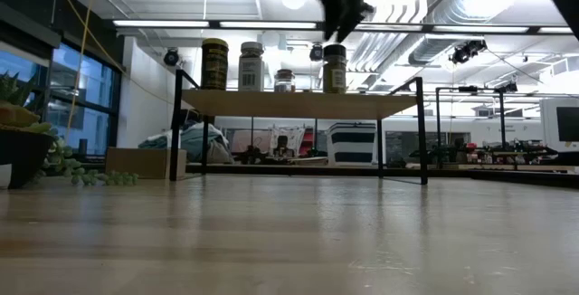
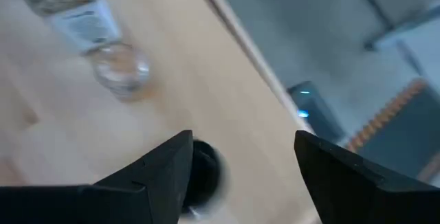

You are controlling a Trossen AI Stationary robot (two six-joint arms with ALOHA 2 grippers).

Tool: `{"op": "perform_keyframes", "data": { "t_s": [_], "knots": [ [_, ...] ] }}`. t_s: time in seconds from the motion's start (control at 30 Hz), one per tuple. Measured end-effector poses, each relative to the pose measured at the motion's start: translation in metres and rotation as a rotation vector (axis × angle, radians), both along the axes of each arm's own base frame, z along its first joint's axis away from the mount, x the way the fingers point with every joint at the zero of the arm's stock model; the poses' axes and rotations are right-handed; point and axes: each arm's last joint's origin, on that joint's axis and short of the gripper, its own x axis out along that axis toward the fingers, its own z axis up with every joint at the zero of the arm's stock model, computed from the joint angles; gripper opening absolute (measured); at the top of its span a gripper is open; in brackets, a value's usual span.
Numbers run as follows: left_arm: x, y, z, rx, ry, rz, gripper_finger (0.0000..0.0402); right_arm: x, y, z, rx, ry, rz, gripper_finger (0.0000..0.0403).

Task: Shelf spices
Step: Put the black seasoning bottle on the shelf

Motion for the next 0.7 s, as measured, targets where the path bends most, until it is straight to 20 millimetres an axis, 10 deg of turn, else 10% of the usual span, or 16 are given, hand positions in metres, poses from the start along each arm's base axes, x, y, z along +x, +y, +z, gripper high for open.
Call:
{"op": "perform_keyframes", "data": {
  "t_s": [0.27, 0.4, 0.7],
  "knots": [
    [0.001, 0.0, -0.014, 0.081, 0.179, 0.02, 0.0296, -0.05, 0.035, 0.023, -0.012, 0.056, -0.143, 0.014],
    [0.007, -0.001, -0.04, 0.096, 0.376, 0.051, 0.0296, -0.061, 0.06, 0.003, 0.002, 0.069, -0.185, 0.0021],
    [0.025, -0.006, -0.118, 0.044, 0.681, 0.09, 0.0296, -0.068, 0.069, -0.06, 0.013, -0.143, -0.337, 0.0005]
  ]
}}
